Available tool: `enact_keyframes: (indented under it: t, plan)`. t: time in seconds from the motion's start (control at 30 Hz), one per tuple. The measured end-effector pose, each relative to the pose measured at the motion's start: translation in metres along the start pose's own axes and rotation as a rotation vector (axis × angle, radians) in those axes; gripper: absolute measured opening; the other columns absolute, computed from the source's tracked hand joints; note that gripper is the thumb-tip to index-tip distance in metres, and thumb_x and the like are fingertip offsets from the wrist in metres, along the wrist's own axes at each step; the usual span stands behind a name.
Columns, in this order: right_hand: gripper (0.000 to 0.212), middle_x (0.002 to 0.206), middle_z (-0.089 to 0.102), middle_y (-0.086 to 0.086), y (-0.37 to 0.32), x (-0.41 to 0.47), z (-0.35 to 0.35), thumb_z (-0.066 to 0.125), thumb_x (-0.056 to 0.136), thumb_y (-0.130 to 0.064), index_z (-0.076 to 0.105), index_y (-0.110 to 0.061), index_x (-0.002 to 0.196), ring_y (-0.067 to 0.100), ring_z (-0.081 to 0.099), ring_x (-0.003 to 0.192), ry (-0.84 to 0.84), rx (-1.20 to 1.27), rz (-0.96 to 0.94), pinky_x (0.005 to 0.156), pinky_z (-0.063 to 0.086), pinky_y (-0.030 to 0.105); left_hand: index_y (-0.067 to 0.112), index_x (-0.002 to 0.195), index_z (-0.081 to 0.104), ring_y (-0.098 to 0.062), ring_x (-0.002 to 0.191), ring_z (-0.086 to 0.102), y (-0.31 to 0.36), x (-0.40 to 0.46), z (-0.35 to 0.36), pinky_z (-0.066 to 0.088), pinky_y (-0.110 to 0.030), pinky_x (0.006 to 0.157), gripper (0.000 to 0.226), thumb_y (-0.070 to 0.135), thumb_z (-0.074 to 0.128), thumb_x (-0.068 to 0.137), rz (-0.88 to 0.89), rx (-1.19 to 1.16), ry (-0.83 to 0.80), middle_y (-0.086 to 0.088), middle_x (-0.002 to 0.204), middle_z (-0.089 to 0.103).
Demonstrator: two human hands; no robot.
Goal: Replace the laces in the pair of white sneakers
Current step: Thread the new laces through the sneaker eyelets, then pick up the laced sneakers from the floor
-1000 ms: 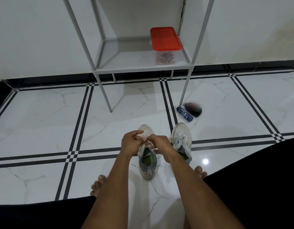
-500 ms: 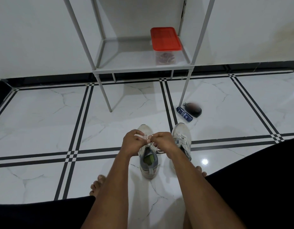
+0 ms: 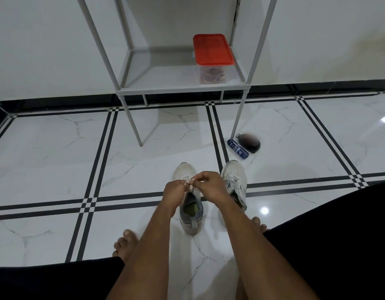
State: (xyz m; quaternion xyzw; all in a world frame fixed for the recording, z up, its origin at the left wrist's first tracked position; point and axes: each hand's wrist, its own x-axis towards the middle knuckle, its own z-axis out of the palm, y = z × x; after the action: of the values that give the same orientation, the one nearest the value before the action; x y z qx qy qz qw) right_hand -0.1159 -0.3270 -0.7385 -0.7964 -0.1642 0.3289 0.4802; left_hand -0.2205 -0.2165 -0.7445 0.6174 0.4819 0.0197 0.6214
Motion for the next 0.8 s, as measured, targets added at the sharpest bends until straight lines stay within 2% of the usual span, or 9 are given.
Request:
enact_keyframes:
  t: [0.1,0.17,0.23,0.3,0.37,0.43,0.53,0.7,0.8]
  plan:
    - [0.009,0.086,0.079,-0.013,-0.002,-0.001,-0.002,0.086,0.085,-0.035,0.08,-0.028,0.083,0.009,0.074,0.081,0.037,-0.051,-0.024,0.069,0.061,0.028,0.013,0.097,0.081,-0.015,0.065,0.047,-0.001,0.001,-0.004,0.037,-0.028,0.054,0.024,0.033,0.075,0.085,-0.174,-0.3,-0.02,0.001,0.081,0.066]
    - [0.009,0.085,0.078,-0.014,-0.001,0.001,0.0,0.087,0.083,-0.035,0.08,-0.028,0.082,0.007,0.074,0.081,0.03,-0.056,-0.025,0.072,0.062,0.031,0.016,0.1,0.08,-0.017,0.075,0.056,-0.002,0.005,-0.005,0.045,-0.029,0.061,0.034,0.045,0.081,0.083,-0.187,-0.283,0.025,0.002,0.086,0.07]
    - [0.008,0.086,0.076,-0.017,-0.002,0.001,0.0,0.084,0.078,-0.039,0.079,-0.032,0.08,0.008,0.074,0.083,0.027,-0.05,-0.003,0.077,0.065,0.042,0.018,0.1,0.081,-0.022,0.09,0.069,-0.006,0.013,-0.004,0.058,-0.036,0.075,0.032,0.043,0.085,0.08,-0.191,-0.303,0.058,0.0,0.094,0.077]
    - [0.008,0.09,0.072,-0.019,-0.003,0.001,-0.004,0.079,0.077,-0.042,0.077,-0.035,0.079,0.007,0.071,0.089,0.055,-0.176,-0.006,0.08,0.06,0.04,0.014,0.094,0.08,-0.028,0.096,0.073,-0.006,0.018,-0.007,0.062,-0.047,0.088,0.024,0.034,0.083,0.083,-0.177,-0.308,0.124,-0.004,0.095,0.079]
    - [0.007,0.1,0.066,-0.02,0.0,-0.002,-0.013,0.074,0.083,-0.041,0.075,-0.035,0.079,0.009,0.064,0.099,0.108,-0.419,-0.022,0.087,0.047,0.035,0.007,0.083,0.076,-0.029,0.088,0.069,-0.008,0.024,-0.015,0.06,-0.043,0.085,0.025,0.031,0.076,0.09,-0.124,-0.207,0.235,-0.006,0.088,0.075]
    - [0.008,0.111,0.063,-0.016,0.009,-0.006,-0.022,0.07,0.083,-0.037,0.076,-0.033,0.079,0.016,0.057,0.111,0.159,-0.604,-0.019,0.097,0.041,0.043,0.008,0.072,0.071,-0.029,0.077,0.063,-0.016,0.027,-0.03,0.056,-0.039,0.075,0.031,0.03,0.069,0.094,-0.071,-0.067,0.341,-0.008,0.077,0.069]
    - [0.009,0.115,0.059,-0.009,0.027,-0.007,-0.025,0.066,0.081,-0.034,0.072,-0.033,0.075,0.024,0.05,0.116,0.162,-0.77,-0.009,0.101,0.034,0.052,0.014,0.057,0.065,-0.036,0.08,0.069,-0.034,0.032,-0.045,0.06,-0.044,0.08,0.044,0.04,0.061,0.092,-0.058,0.252,0.407,-0.013,0.08,0.073]
    - [0.022,0.114,0.055,-0.006,0.045,-0.014,-0.015,0.061,0.08,-0.04,0.078,-0.029,0.088,0.026,0.049,0.113,0.213,-0.985,-0.101,0.096,0.035,0.049,0.022,0.098,0.08,-0.034,0.108,0.065,-0.04,0.033,-0.047,0.052,-0.054,0.094,0.033,0.047,0.059,0.094,-0.107,0.576,0.479,-0.004,0.115,0.065]
    - [0.026,0.118,0.054,-0.005,0.048,-0.015,-0.014,0.06,0.081,-0.043,0.08,-0.031,0.092,0.027,0.047,0.114,0.211,-1.041,-0.115,0.096,0.036,0.05,0.018,0.105,0.078,-0.034,0.114,0.061,-0.038,0.029,-0.048,0.048,-0.054,0.098,0.033,0.042,0.057,0.097,-0.134,0.617,0.456,-0.006,0.123,0.058]
